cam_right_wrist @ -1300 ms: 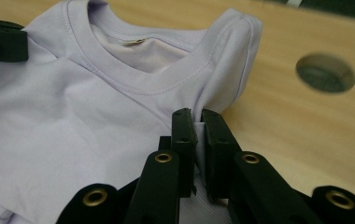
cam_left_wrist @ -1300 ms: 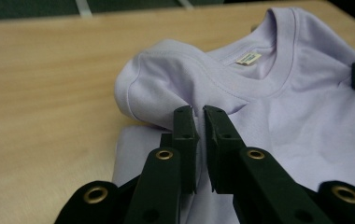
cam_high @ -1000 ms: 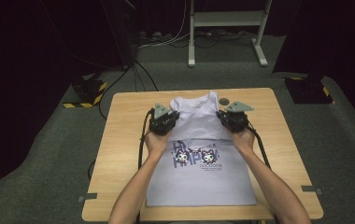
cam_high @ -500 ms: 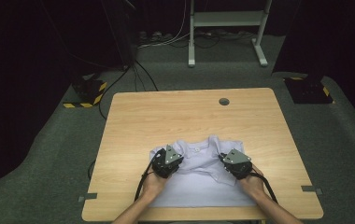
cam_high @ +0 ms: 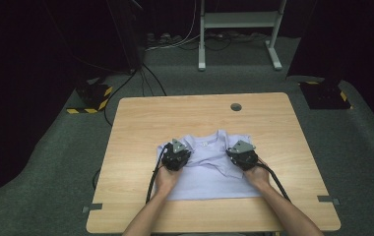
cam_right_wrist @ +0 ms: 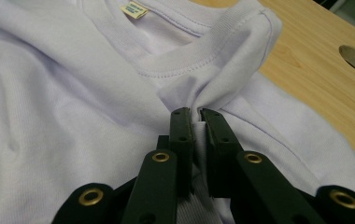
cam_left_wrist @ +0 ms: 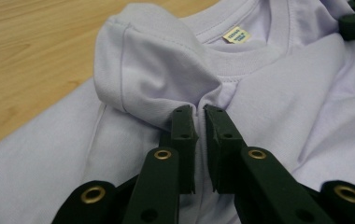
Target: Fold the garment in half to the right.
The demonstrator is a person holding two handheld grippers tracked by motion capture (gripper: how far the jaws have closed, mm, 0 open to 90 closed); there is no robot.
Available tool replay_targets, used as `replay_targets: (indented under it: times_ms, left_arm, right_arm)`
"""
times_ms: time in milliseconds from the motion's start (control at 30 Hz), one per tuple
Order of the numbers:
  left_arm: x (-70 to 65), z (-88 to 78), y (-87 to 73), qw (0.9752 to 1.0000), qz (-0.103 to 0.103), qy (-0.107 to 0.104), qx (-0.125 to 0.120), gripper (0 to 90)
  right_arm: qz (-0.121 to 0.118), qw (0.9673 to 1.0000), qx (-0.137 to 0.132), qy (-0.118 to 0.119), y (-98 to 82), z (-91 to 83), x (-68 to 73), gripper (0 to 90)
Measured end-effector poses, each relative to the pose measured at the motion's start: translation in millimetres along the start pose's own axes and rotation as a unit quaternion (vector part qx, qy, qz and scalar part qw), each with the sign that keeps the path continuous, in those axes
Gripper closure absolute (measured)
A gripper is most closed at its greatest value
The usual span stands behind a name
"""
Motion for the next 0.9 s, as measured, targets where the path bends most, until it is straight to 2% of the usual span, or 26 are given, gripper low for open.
replay_targets:
  times_ms: [33,133,267,333,400,467,533,633,667,733,833,900]
  left_arm:
    - [5.3,3.6,3.4,0.9999,-0.01,0.003,-0.001,82.5]
    - [11.9,9.5,9.0,0.9998,-0.02,0.009,0.0,82.4]
    - [15.8,10.9,10.1,0.9997,-0.026,-0.001,-0.003,81.9]
    - [15.7,9.8,10.1,0.9996,-0.027,-0.005,-0.004,80.8]
    - [14.5,6.9,11.0,0.9994,-0.029,-0.014,-0.011,74.9]
    - [12.5,0.1,14.4,0.999,-0.033,-0.016,-0.027,63.1]
    - [12.2,-9.7,20.2,0.998,-0.041,-0.015,-0.046,49.6]
    - [15.2,-18.1,31.3,0.9966,-0.05,-0.01,-0.065,40.0]
    - [16.8,-18.3,34.8,0.9961,-0.056,-0.009,-0.067,37.3]
    - [19.7,-16.1,40.3,0.9959,-0.063,0.005,-0.066,31.1]
    - [24.4,-6.8,47.8,0.9953,-0.072,0.024,-0.06,26.9]
    - [28.7,1.6,50.4,0.9944,-0.087,0.029,-0.051,25.7]
  right_arm:
    - [0.009,1.0,0.002,0.0,2.8,5.1,-3.3,82.9]
    - [0.021,0.9997,0.006,-0.007,9.8,17.2,-9.7,82.8]
    - [0.029,0.9995,0.007,-0.007,11.2,20.0,-12.3,82.1]
    - [0.033,0.9994,0.008,-0.007,10.9,18.7,-12.4,78.8]
    - [0.046,0.9989,0.008,-0.004,11.4,15.4,-14.0,69.8]
    - [0.07,0.9976,0.001,0.002,12.9,9.3,-17.0,62.1]
    - [0.097,0.9951,-0.02,0.007,15.6,-2.7,-23.0,54.4]
    - [0.132,0.9906,-0.035,0.011,18.9,-13.0,-34.1,47.4]
    - [0.148,0.9882,-0.04,0.01,20.6,-15.3,-39.8,45.0]
    - [0.164,0.9856,-0.04,0.011,24.9,-14.7,-46.8,42.3]
    - [0.174,0.9838,-0.043,0.006,34.1,-8.3,-50.7,40.4]
    - [0.182,0.9828,-0.026,0.014,40.9,1.8,-50.2,39.3]
Point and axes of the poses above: each handheld gripper's, and its own axes: z roughly forward along the jaws, y roughly out of its top, x roughly to its left, the point moved 5 cm from there along z, roughly forward along the jaws, and after that the axes turned 5 degrees about -y, right-handed, at the moved point
